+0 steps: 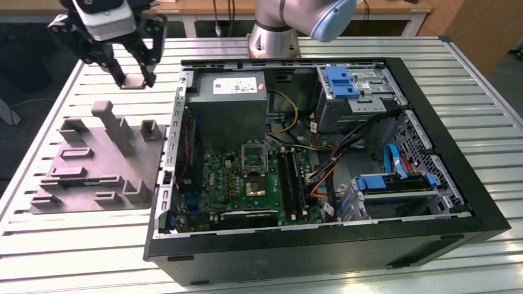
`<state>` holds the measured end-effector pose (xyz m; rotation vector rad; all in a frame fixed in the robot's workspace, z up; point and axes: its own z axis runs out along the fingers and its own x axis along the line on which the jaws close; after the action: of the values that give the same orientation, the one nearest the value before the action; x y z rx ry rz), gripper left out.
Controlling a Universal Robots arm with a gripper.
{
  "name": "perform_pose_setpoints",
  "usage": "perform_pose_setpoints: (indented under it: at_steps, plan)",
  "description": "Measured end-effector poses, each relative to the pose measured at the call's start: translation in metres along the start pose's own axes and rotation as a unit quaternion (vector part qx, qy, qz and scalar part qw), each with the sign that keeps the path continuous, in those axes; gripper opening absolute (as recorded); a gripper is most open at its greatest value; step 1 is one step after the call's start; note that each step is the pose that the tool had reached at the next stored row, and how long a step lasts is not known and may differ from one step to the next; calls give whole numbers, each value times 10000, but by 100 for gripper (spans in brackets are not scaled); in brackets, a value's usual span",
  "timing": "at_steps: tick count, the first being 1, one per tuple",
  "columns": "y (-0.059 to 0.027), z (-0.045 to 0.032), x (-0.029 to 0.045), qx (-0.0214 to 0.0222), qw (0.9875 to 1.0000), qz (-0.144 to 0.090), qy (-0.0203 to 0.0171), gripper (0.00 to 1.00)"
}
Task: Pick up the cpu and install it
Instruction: 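Pick up the cpu and move it towards the insertion slot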
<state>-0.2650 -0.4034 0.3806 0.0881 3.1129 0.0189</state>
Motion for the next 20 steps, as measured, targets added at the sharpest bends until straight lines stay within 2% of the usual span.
perform_pose_setpoints:
  at_steps: [20]
  plan:
    - [51, 72, -907, 18, 10000, -1, -2, 47]
